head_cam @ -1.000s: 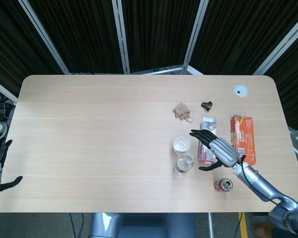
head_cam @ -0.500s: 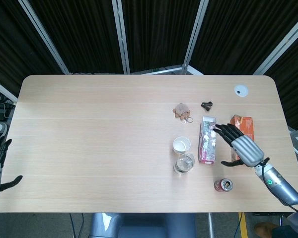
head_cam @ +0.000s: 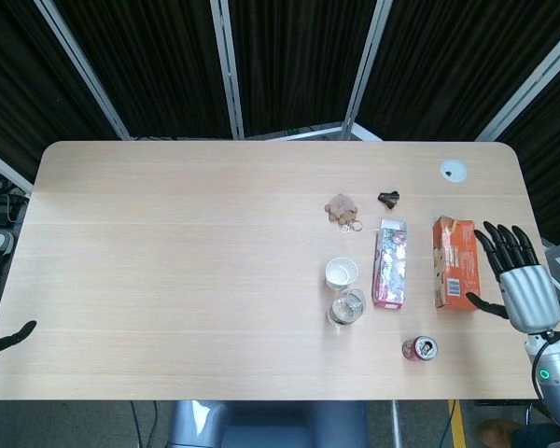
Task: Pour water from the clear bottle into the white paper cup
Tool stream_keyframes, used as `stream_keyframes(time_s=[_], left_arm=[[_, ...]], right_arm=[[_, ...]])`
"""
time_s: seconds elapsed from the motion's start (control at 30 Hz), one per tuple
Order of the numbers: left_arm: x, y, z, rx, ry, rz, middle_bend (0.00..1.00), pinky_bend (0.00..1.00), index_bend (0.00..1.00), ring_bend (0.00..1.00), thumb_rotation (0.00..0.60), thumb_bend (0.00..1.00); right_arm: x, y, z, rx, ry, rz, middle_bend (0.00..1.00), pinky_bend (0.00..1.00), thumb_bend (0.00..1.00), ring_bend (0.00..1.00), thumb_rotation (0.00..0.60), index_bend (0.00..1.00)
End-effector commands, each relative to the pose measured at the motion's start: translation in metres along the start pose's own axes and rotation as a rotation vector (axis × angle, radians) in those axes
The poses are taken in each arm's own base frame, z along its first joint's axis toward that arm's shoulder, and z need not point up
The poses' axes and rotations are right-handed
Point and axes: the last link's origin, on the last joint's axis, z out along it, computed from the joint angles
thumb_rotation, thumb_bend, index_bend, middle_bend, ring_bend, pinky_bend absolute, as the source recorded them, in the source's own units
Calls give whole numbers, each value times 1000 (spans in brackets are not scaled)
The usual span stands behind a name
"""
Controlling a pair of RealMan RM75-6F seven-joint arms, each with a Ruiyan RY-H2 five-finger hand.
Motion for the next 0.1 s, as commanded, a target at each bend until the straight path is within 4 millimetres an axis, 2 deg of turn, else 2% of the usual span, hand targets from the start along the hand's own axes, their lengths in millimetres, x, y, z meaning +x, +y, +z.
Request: stream_keyframes(time_s=[0.03, 0.1], left_arm=[[0, -1, 0, -18, 8, -7, 0, 0, 0, 0, 600, 0], [-1, -2, 1, -24, 7, -10, 0, 0, 0, 0, 600, 0]], right_arm=[[15, -3, -17, -72, 22, -30, 0, 0, 0, 0, 600, 0], [18, -7, -23, -85, 19, -46, 0, 0, 0, 0, 600, 0]])
